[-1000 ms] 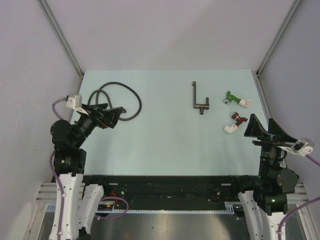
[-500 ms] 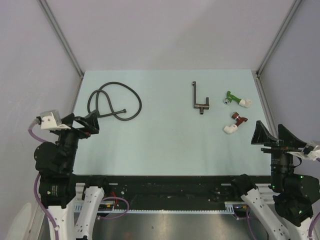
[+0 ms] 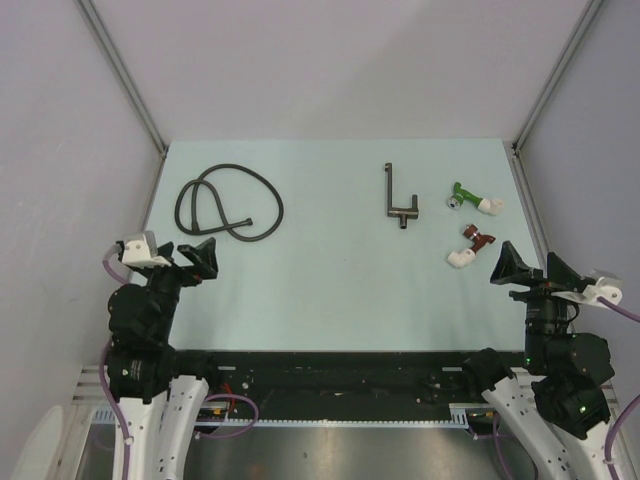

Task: Install the water faucets

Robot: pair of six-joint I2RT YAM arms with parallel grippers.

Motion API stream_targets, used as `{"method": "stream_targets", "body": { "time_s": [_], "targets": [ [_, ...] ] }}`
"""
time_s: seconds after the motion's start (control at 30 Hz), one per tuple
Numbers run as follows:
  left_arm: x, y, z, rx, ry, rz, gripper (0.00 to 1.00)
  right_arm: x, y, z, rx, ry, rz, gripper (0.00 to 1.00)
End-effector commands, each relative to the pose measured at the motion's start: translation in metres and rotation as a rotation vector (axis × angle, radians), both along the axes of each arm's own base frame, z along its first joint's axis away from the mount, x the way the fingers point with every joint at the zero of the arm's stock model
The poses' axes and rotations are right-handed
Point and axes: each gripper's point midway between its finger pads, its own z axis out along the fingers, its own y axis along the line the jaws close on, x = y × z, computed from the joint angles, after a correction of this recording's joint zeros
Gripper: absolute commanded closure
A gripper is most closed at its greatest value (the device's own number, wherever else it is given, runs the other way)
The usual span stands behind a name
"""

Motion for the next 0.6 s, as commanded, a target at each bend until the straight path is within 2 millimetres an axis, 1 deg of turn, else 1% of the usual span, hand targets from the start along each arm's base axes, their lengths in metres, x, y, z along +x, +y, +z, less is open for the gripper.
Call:
{"method": "stream_targets", "body": {
  "time_s": [0.0, 0.4, 0.57],
  "targets": [
    [-0.007, -0.002, 0.016, 0.043, -0.073, -0.023, 0.00, -0.004, -0.002, 0.009, 0.023, -0.039, -0.005, 0.00],
    [-0.012, -0.002, 0.019, 0.047, -0.091, -0.027, 0.00, 0.000, -0.007, 0.004, 0.022, -0.035, -0.046, 0.00],
    [-0.011, -0.004, 0.018, 0.051, -0.087, -0.038, 0.00, 0.007, -0.003, -0.005, 0.007, -0.025, -0.047, 0.00]
  ]
}}
